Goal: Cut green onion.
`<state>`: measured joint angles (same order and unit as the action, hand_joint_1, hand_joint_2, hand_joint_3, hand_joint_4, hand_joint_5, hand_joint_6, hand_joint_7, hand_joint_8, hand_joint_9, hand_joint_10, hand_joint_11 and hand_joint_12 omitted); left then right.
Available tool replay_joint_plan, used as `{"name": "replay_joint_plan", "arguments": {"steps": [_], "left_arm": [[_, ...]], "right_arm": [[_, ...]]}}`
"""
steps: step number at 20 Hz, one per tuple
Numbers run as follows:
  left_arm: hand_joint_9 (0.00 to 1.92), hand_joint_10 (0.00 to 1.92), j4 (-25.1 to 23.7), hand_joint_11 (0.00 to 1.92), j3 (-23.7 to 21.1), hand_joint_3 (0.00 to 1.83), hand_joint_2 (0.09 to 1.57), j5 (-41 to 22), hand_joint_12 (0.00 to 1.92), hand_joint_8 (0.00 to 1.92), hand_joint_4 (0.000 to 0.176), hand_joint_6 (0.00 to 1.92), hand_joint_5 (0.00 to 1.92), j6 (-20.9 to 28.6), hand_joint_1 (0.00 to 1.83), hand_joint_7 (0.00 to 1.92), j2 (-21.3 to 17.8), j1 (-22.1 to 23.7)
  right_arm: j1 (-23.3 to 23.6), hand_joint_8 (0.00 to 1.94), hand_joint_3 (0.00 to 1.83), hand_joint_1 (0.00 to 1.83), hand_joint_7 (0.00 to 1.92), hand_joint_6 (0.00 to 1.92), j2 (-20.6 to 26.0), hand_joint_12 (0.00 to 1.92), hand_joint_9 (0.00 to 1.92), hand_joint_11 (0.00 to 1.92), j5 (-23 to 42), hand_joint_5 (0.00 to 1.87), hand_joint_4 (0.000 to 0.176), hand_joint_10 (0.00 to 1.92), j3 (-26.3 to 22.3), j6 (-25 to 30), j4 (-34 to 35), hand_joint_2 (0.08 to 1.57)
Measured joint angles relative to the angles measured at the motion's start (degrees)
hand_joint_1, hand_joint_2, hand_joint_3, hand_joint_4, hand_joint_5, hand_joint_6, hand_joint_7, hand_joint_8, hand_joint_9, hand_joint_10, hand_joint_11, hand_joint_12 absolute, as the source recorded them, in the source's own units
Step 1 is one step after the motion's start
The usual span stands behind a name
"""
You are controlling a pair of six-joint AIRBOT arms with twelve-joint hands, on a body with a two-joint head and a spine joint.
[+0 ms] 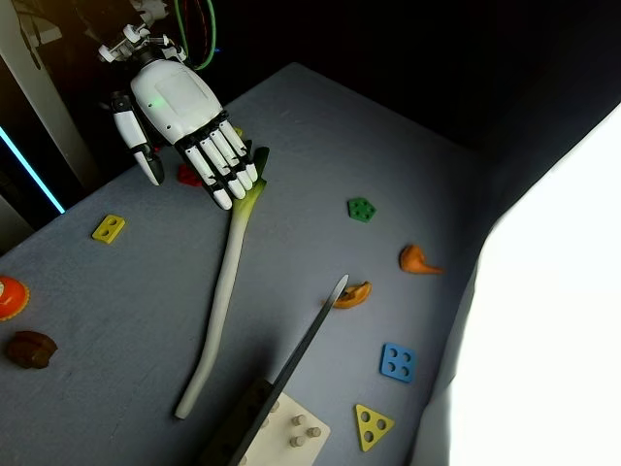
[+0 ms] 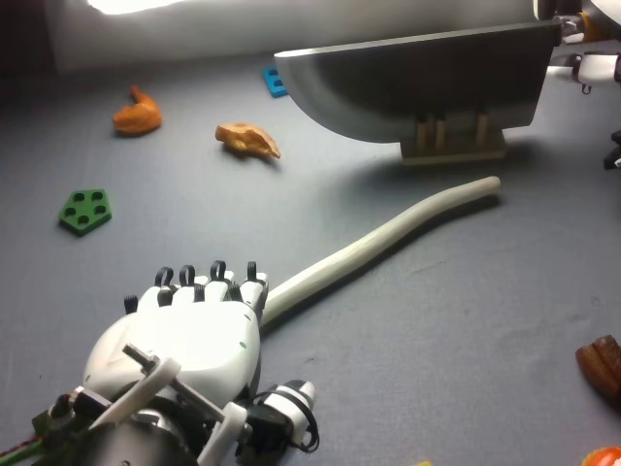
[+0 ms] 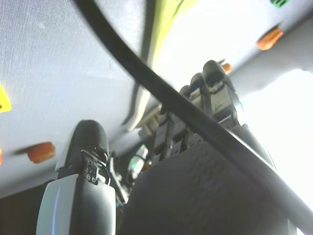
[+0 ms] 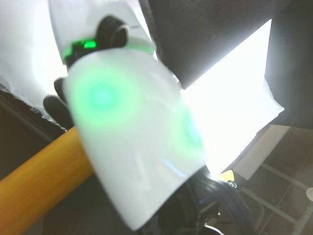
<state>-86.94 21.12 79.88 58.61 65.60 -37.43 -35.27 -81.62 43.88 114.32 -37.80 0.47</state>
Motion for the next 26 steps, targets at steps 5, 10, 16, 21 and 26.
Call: {"name": "replay_joint_plan", "arguments": {"steps": [5, 10, 16, 21, 26], "left_arm": [[0.1, 0.01, -0.2, 0.0, 1.3, 0.0, 1.32, 1.6, 0.48, 0.0, 0.05, 0.01, 0.1, 0.0, 0.43, 0.08, 2.4, -0.2], [0.09, 0.0, -0.5, 0.0, 2.7, 0.0, 1.31, 2.1, 0.51, 0.0, 0.052, 0.0, 0.09, 0.0, 0.46, 0.06, 4.1, -1.1], [0.11, 0.0, -1.7, 0.0, 4.3, 0.0, 1.27, 1.6, 0.48, 0.0, 0.052, 0.0, 0.11, 0.0, 0.54, 0.08, 4.3, -2.8], [0.11, 0.0, -2.4, 0.0, 5.6, 0.01, 1.29, 1.0, 0.46, 0.0, 0.05, 0.0, 0.11, 1.0, 0.46, 0.09, 4.3, -3.2], [0.13, 0.01, -2.1, 0.0, 5.7, 0.01, 1.3, 0.5, 0.54, 0.0, 0.054, 0.0, 0.1, 1.5, 0.47, 0.08, 5.0, -3.9]], "right_arm": [[-0.8, 1.94, 0.01, 1.24, 0.99, 1.92, -0.2, 1.92, 1.06, 1.05, 0.4, 0.83, 0.0, 1.92, 0.4, 0.1, 0.9, 0.99], [-0.8, 1.94, 0.84, 1.15, 1.5, 1.38, -0.6, 1.92, 1.61, 1.67, 0.6, 0.94, 0.0, 1.92, 1.0, 0.3, 1.3, 0.74], [-0.7, 1.94, 0.61, 1.64, 1.6, 1.92, -0.9, 1.92, 1.69, 1.75, 1.7, 1.36, 0.176, 1.92, 1.2, 0.4, 1.4, 0.87], [-0.7, 1.94, 0.69, 1.63, 1.6, 1.92, -0.9, 1.92, 1.67, 1.71, 2.8, 1.4, 0.176, 1.92, 1.3, -1.1, 1.4, 0.83], [0.2, 1.94, 0.65, 1.6, 1.56, 1.92, -0.9, 1.92, 1.64, 1.69, 3.6, 1.38, 0.176, 1.92, 1.3, -3.0, 0.9, 0.86]]}}
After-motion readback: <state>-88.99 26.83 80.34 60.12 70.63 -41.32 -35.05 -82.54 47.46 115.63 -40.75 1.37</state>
